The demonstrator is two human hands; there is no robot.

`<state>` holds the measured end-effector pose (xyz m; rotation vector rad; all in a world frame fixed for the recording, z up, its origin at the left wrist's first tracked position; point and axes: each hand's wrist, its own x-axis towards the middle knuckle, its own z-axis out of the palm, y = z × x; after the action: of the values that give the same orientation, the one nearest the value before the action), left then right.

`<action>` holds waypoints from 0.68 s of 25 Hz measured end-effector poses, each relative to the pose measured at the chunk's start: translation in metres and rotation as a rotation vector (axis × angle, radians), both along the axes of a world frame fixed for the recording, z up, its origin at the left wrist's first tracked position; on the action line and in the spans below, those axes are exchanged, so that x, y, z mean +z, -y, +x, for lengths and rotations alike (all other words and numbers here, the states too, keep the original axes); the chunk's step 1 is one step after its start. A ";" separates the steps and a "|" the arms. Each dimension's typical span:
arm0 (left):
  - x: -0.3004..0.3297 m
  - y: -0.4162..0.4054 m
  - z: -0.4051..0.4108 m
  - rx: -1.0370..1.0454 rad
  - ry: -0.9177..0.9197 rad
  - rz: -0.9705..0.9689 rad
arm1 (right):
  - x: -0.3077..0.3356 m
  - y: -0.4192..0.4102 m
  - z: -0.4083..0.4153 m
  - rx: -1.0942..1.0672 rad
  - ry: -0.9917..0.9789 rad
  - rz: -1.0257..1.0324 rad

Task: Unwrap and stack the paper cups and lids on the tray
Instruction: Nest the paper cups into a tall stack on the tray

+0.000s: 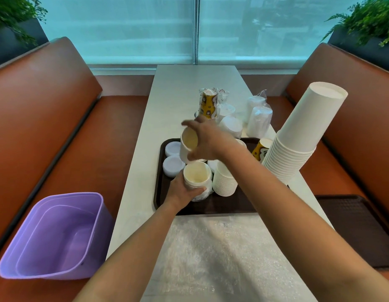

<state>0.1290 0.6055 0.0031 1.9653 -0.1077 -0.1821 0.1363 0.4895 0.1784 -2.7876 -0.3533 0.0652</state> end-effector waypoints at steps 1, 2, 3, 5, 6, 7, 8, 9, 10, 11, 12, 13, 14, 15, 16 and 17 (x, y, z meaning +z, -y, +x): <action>-0.002 0.000 0.000 -0.001 -0.008 0.007 | 0.011 0.006 -0.002 -0.023 0.033 0.049; -0.002 0.001 0.000 0.007 -0.012 0.016 | 0.019 0.014 -0.004 -0.058 0.071 0.115; -0.002 0.001 0.001 0.017 -0.016 0.022 | 0.021 0.022 -0.006 -0.106 0.128 0.209; -0.002 0.002 0.000 0.016 -0.010 -0.004 | 0.011 0.039 -0.012 -0.223 0.281 0.442; -0.002 0.002 -0.001 0.012 -0.006 -0.024 | 0.000 0.048 -0.015 -0.276 0.335 0.564; -0.001 0.003 -0.002 0.009 0.001 -0.037 | -0.013 0.055 -0.019 -0.320 0.359 0.678; -0.001 0.003 -0.003 0.014 0.003 -0.037 | -0.027 0.061 -0.023 -0.352 0.350 0.763; -0.001 0.002 -0.003 0.018 0.001 -0.032 | -0.040 0.065 -0.026 -0.369 0.338 0.819; -0.002 0.002 -0.002 0.018 -0.002 -0.024 | -0.051 0.069 -0.030 -0.383 0.341 0.864; -0.003 0.002 -0.002 0.012 -0.007 -0.017 | -0.061 0.072 -0.031 -0.401 0.354 0.924; -0.003 0.002 -0.002 0.005 -0.012 -0.012 | -0.067 0.075 -0.033 -0.422 0.369 0.980; -0.003 0.002 -0.002 0.001 -0.019 -0.008 | -0.072 0.078 -0.034 -0.431 0.379 1.022; -0.003 0.002 -0.002 -0.001 -0.024 -0.006 | -0.075 0.080 -0.035 -0.426 0.390 1.038; -0.004 0.002 -0.002 -0.001 -0.026 -0.006 | -0.076 0.082 -0.036 -0.413 0.389 1.047; -0.005 0.002 -0.001 -0.002 -0.029 -0.007 | -0.078 0.083 -0.037 -0.410 0.377 1.043; -0.005 0.002 -0.001 -0.004 -0.034 -0.011 | -0.082 0.085 -0.038 -0.415 0.353 1.043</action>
<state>0.1282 0.6031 -0.0022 1.9507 -0.0903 -0.2176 0.0983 0.4050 0.0963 -1.7616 0.1153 -0.5496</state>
